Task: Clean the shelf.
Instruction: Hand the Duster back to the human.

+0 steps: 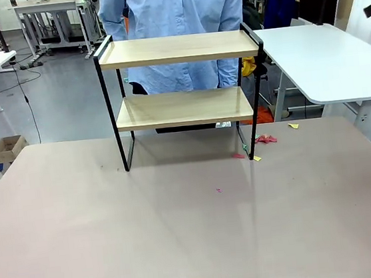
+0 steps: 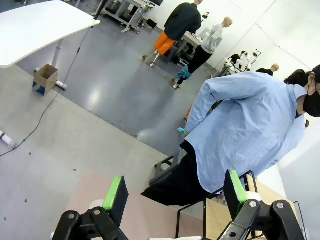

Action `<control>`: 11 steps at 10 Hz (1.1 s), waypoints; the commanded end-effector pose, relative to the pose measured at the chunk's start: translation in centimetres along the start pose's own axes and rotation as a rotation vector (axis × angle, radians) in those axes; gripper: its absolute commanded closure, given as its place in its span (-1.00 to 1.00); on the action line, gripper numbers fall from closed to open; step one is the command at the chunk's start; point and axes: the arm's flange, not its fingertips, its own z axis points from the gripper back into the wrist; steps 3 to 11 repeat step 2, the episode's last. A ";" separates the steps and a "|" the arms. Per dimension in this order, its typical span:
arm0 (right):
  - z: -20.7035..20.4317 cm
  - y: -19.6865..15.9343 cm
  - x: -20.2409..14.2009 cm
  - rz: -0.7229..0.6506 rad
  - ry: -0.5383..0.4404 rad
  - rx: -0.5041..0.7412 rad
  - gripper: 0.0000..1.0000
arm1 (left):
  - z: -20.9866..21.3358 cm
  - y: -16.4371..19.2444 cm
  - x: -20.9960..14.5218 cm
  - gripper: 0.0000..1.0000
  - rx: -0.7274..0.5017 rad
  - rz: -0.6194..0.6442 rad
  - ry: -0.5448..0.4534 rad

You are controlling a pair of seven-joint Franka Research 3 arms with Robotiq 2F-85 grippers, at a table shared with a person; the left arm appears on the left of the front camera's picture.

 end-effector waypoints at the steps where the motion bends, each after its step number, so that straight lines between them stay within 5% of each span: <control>1: 0.1 0.1 0.1 0.005 0.014 0.000 -1.00 | 0.2 0.0 0.1 -1.00 -0.009 0.010 0.001; 11: 0.1 0.1 0.1 0.005 0.014 0.000 -1.00 | 0.2 0.0 0.1 -1.00 -0.009 0.010 0.001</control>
